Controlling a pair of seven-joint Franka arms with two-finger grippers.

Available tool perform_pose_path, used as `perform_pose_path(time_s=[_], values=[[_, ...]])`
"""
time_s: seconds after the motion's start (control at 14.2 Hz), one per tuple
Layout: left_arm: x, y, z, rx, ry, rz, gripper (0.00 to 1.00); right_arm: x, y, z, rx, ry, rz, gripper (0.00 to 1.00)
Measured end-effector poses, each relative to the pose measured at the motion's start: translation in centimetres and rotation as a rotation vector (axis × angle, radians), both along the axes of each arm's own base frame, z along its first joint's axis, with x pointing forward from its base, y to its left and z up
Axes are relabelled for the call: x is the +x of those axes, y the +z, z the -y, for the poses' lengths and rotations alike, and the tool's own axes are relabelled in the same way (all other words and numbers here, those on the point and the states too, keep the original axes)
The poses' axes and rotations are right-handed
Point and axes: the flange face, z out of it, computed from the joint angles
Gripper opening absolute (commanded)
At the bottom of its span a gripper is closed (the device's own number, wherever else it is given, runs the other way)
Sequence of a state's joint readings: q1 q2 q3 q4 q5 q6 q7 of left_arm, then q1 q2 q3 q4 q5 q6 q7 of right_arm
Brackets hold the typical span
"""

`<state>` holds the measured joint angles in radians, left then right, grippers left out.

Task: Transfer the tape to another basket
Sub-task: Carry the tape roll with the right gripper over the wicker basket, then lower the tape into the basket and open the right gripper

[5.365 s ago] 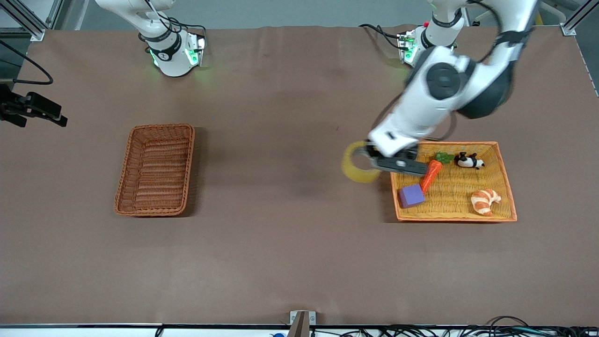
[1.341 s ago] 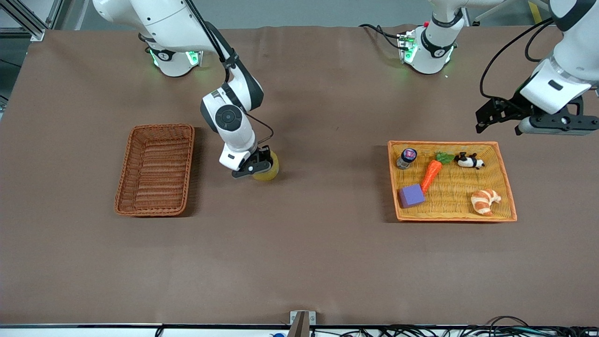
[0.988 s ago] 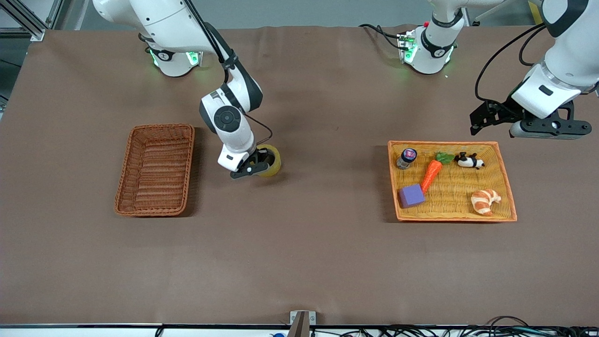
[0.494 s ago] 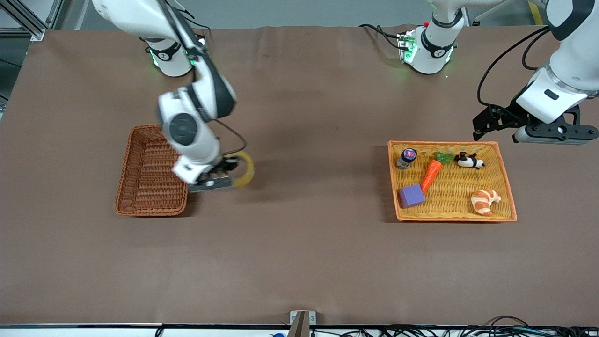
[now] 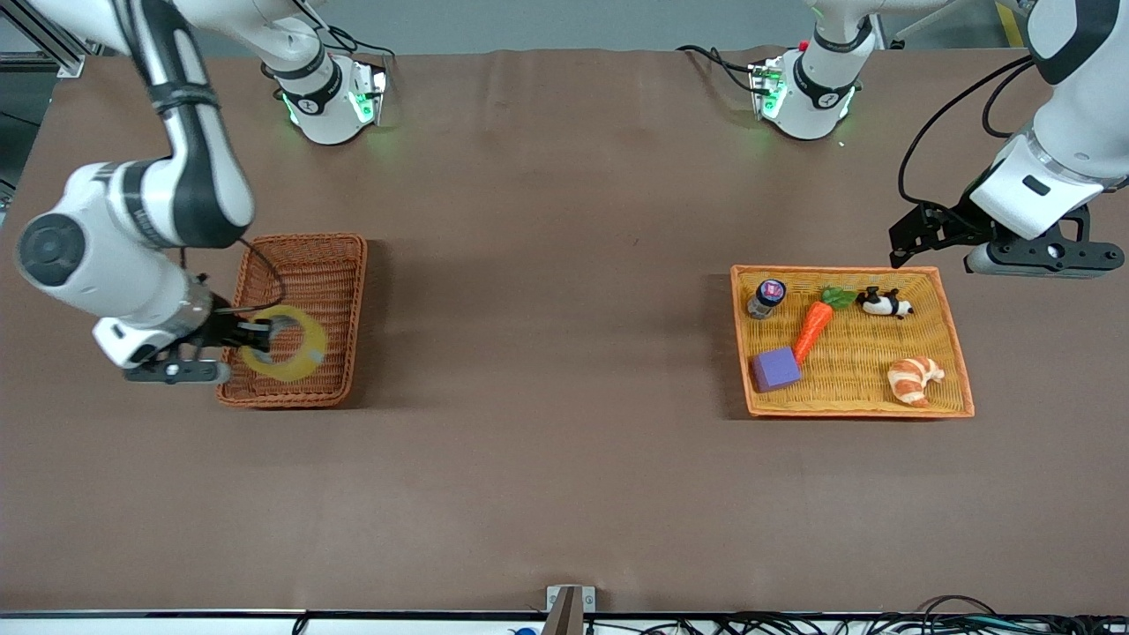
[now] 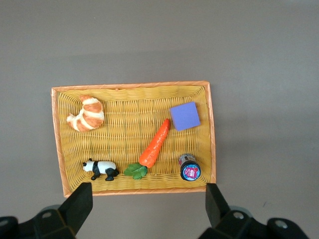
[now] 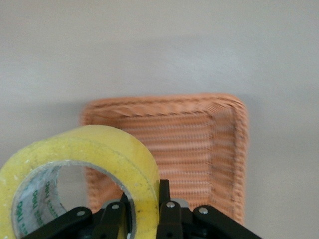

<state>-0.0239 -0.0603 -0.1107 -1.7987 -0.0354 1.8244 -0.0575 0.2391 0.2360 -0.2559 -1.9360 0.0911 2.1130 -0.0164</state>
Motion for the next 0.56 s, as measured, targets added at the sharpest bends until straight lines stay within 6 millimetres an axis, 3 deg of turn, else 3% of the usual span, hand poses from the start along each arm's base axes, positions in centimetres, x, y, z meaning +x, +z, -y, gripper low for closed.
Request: perform_pose_path(time_s=[0.21, 0.42, 0.56], values=[[0.3, -0.5, -0.2, 0.0, 0.003, -0.008, 1.0, -2.3, -5.2, 3.6, -0.009, -0.023, 0.001, 0.01], [0.9, -0.7, -0.1, -0.002, 0.002, -0.01, 1.0, -5.2, -9.5, 4.4, -0.013, 0.001, -0.015, 0.04], [1.1, -0.7, 0.0, -0.003, 0.002, -0.01, 1.0, -6.4, -10.9, 4.3, -0.013, 0.009, -0.024, 0.1]])
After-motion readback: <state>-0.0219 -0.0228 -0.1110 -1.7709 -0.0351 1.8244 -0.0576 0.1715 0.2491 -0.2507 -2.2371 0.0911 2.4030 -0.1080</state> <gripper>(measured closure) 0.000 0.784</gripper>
